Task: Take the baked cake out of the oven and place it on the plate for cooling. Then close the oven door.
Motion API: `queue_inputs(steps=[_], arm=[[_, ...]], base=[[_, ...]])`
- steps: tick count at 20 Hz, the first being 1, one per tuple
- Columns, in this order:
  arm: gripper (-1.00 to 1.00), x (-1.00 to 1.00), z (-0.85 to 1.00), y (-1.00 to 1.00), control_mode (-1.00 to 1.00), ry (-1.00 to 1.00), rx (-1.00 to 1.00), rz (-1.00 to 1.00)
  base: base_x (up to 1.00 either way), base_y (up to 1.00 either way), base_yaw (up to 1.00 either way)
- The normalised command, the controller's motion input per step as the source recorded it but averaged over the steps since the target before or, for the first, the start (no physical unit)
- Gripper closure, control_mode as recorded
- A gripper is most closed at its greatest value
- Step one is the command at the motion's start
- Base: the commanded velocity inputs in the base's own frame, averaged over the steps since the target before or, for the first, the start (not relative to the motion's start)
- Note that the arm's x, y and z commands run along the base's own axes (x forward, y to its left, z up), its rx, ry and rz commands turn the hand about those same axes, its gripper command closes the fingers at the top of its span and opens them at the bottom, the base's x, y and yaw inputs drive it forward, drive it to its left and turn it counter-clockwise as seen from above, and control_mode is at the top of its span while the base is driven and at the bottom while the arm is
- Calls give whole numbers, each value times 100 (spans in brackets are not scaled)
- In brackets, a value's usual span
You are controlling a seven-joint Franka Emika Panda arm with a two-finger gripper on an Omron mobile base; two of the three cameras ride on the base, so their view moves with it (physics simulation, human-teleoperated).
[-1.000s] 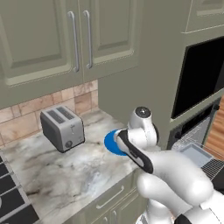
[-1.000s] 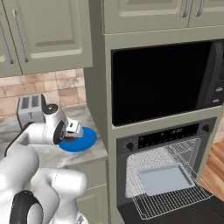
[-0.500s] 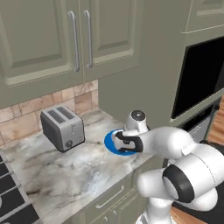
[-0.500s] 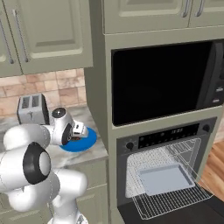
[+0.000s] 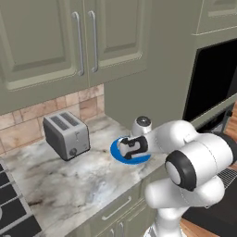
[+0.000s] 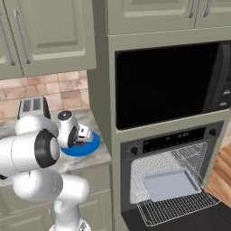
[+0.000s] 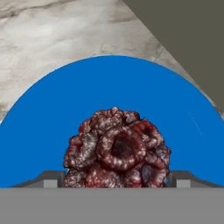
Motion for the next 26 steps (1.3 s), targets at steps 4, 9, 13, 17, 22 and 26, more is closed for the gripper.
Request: queue_inputs(steps=[4, 9, 13, 17, 22, 26], arm=[[100, 1, -16, 0, -100, 4, 0, 0], [100, 0, -21, 0, -100, 4, 0, 0], [100, 1, -24, 0, -100, 4, 0, 0], [-100, 1, -21, 2, -100, 4, 0, 0], [-100, 0, 0, 2, -100, 3, 0, 0], [-100, 0, 0, 0, -100, 0, 0, 0]], base=[[0, 0, 0], [0, 0, 0], [0, 0, 0], [0, 0, 0], [0, 0, 0], [0, 0, 0]])
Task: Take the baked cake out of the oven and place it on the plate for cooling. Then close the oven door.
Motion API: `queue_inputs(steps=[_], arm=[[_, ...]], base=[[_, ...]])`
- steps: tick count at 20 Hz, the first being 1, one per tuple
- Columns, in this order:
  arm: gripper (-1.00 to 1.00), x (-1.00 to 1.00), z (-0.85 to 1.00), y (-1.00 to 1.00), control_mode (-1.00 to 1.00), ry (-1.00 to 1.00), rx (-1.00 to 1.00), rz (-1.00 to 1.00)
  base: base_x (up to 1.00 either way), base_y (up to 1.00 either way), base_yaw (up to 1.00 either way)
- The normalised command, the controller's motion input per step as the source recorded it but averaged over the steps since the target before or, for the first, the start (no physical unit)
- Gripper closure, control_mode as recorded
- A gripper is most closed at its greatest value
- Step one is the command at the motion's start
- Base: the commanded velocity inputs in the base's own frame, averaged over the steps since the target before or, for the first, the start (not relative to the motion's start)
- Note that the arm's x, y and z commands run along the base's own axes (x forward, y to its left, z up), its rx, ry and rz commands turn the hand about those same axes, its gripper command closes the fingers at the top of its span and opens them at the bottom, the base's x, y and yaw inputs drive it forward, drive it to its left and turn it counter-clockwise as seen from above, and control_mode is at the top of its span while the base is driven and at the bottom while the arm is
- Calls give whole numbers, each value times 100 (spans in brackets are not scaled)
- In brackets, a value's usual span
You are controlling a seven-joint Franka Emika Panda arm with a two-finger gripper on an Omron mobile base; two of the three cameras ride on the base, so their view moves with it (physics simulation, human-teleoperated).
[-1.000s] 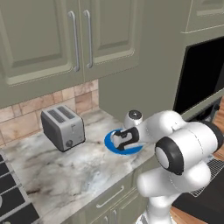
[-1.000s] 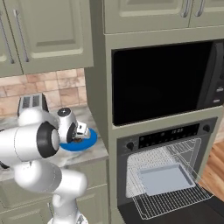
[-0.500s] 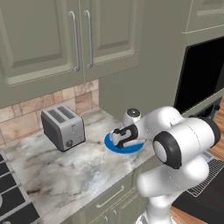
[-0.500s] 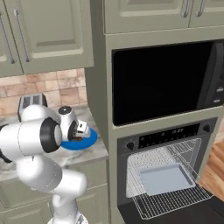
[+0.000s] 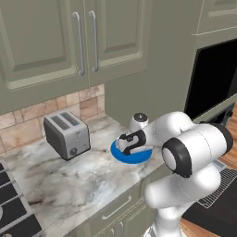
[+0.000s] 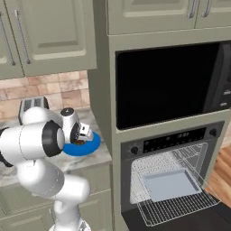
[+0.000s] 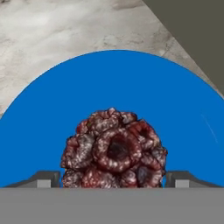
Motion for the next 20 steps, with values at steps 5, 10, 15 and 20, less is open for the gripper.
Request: queue_inputs(steps=[5, 10, 15, 20], arm=[[-100, 0, 4, 0, -100, 0, 0, 0], [-100, -13, 43, 0, -100, 0, 0, 0], [-100, -38, 49, 0, -100, 0, -2, 0], [-100, -67, 40, -6, -100, 0, -1, 0]], base=[[0, 0, 0], [0, 0, 0], [0, 0, 0], [0, 0, 0]])
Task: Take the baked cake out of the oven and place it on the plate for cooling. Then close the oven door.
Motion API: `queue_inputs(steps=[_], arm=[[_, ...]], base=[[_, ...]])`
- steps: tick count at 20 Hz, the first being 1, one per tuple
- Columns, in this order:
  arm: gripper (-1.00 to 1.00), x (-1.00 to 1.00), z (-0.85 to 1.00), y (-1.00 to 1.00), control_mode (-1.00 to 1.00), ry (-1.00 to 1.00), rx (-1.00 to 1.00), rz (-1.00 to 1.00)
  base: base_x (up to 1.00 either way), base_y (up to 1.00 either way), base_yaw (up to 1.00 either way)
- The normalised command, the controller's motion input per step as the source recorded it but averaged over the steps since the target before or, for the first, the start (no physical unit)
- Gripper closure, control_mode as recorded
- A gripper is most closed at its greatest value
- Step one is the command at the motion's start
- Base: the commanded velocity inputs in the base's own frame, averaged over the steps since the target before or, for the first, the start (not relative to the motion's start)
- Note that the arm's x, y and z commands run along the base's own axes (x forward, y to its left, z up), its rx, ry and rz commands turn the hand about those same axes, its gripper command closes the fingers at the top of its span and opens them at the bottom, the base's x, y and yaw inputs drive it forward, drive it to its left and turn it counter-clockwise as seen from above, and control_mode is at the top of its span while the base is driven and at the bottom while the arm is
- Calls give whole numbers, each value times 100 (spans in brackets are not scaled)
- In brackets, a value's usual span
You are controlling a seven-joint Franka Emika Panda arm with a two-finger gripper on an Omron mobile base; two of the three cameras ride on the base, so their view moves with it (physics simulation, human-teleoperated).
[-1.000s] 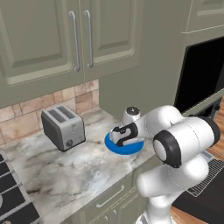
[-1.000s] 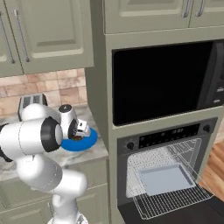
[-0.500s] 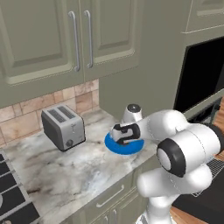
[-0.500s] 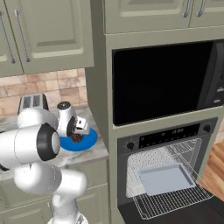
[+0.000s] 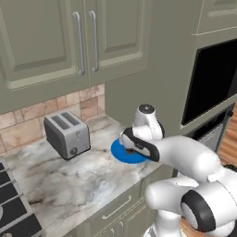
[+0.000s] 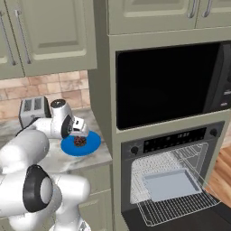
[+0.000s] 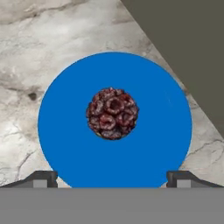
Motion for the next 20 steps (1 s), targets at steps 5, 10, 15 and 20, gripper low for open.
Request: queue_inputs(steps=[5, 10, 15, 20], arm=[[-100, -75, 46, 0, -100, 0, 0, 0], [-100, -51, 55, -4, -100, 0, 0, 0], [-100, -48, 48, -23, -100, 0, 0, 0], [-100, -46, 35, -31, -100, 0, 0, 0]], base=[[0, 0, 0], [0, 0, 0], [0, 0, 0], [0, 0, 0]])
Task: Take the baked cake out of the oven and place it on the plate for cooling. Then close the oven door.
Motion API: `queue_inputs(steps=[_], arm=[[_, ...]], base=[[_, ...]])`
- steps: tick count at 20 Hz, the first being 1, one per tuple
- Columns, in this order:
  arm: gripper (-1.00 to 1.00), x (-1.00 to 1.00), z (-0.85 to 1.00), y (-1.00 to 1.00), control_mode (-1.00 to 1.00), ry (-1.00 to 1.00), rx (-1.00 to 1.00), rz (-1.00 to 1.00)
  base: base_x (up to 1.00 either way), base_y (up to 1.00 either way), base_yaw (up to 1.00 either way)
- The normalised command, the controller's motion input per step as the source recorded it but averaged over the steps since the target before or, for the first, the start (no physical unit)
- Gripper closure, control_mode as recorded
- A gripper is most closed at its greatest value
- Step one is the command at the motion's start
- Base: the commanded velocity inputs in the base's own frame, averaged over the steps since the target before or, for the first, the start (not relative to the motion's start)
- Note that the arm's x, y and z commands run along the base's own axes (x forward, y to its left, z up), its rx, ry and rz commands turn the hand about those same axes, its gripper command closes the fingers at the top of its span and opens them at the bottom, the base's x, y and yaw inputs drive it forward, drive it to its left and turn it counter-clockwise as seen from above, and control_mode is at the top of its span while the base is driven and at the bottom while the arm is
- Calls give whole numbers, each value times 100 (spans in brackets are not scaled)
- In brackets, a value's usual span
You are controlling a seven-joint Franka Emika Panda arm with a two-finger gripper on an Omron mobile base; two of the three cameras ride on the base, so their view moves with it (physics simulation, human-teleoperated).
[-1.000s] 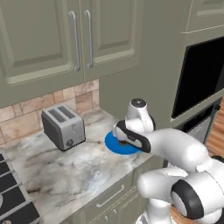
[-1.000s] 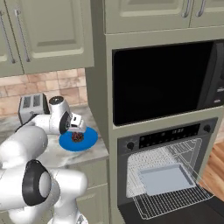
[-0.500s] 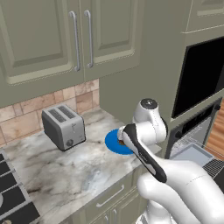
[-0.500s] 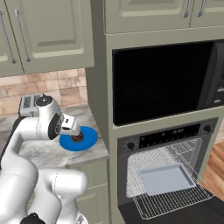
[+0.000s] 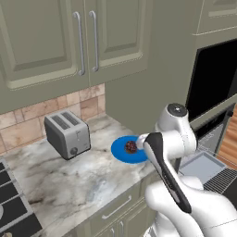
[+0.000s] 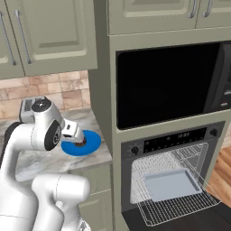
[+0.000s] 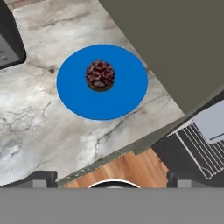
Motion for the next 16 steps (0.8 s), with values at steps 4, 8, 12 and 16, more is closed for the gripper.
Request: queue_inputs(steps=[4, 8, 12, 16], arm=[[-100, -23, 29, -23, -100, 0, 0, 0], [-100, -29, 34, -12, -100, 0, 0, 0], [-100, -16, 34, 0, -100, 0, 0, -2], [-100, -20, 8, 0, -100, 0, 0, -1]], base=[[0, 0, 0], [0, 0, 0], [0, 0, 0], [0, 0, 0]])
